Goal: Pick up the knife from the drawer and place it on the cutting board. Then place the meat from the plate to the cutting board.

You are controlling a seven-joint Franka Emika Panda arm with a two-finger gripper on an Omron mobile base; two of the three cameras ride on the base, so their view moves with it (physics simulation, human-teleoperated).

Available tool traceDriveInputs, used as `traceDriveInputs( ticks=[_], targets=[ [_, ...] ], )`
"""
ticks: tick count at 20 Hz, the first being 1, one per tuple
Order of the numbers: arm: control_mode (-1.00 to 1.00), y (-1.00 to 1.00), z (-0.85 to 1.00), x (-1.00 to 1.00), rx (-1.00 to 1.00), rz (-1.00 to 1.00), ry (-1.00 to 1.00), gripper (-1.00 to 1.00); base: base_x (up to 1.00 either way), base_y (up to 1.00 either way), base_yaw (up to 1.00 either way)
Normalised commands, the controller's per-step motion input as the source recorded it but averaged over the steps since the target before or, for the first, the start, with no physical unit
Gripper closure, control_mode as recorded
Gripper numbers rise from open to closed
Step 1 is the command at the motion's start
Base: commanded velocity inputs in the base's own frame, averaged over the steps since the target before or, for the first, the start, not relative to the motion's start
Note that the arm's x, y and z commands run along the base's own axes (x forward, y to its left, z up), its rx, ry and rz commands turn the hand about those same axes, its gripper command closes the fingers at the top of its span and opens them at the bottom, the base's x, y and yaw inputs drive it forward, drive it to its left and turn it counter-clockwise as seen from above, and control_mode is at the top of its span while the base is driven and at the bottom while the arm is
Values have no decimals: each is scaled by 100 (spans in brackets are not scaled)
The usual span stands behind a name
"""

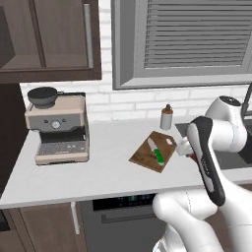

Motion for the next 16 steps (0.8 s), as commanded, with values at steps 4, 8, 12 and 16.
traceDriveInputs(
  ticks=[4,8,12,16],
  targets=[
    [-100,-18,0,31,0,3,-1,100,0,0,0],
    [-100,-3,-4,82,0,0,-6,100,0,0,0],
    [-100,15,-15,79,-1,0,-3,100,0,0,0],
    [-100,21,-21,80,-2,0,-1,100,0,0,0]
  ],
)
